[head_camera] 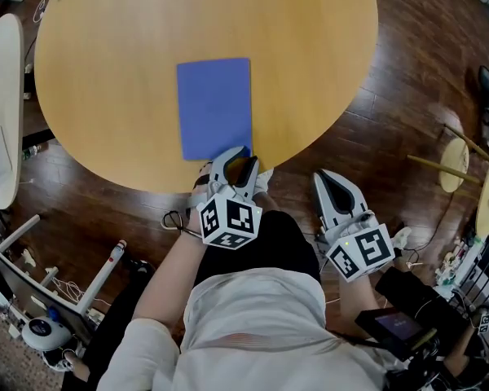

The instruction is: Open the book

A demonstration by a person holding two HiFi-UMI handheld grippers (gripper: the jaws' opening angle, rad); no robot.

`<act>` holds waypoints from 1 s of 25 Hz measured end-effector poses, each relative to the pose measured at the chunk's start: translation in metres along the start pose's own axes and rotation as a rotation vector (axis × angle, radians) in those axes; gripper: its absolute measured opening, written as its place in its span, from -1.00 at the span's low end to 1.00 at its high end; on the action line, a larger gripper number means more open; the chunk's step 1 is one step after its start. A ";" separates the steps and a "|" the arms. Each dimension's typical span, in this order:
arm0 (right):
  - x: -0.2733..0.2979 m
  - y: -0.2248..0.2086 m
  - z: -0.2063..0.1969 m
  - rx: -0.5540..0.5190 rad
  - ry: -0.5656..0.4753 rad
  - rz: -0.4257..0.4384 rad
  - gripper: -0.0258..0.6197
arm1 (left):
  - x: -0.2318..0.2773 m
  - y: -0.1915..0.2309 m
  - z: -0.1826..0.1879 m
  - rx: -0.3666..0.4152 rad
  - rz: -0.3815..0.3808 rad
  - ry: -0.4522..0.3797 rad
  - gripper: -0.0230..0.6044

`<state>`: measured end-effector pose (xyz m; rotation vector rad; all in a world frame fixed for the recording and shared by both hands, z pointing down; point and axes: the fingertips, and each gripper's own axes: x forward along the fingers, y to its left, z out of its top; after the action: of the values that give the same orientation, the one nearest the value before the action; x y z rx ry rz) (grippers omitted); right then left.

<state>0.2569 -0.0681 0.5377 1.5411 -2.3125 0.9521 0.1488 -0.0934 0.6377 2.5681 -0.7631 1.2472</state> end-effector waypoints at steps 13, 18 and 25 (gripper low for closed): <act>0.003 -0.002 -0.005 0.015 0.006 -0.008 -0.91 | 0.002 -0.001 -0.002 -0.032 -0.042 0.014 -0.64; 0.004 0.000 -0.008 0.016 0.010 -0.005 -0.91 | 0.003 -0.003 -0.002 -0.097 -0.105 0.028 -0.71; 0.005 0.004 -0.008 0.015 0.011 0.002 -0.91 | 0.003 -0.001 0.001 -0.207 -0.164 0.035 -0.90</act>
<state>0.2500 -0.0658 0.5453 1.5351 -2.3049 0.9786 0.1513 -0.0933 0.6395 2.3833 -0.6244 1.0990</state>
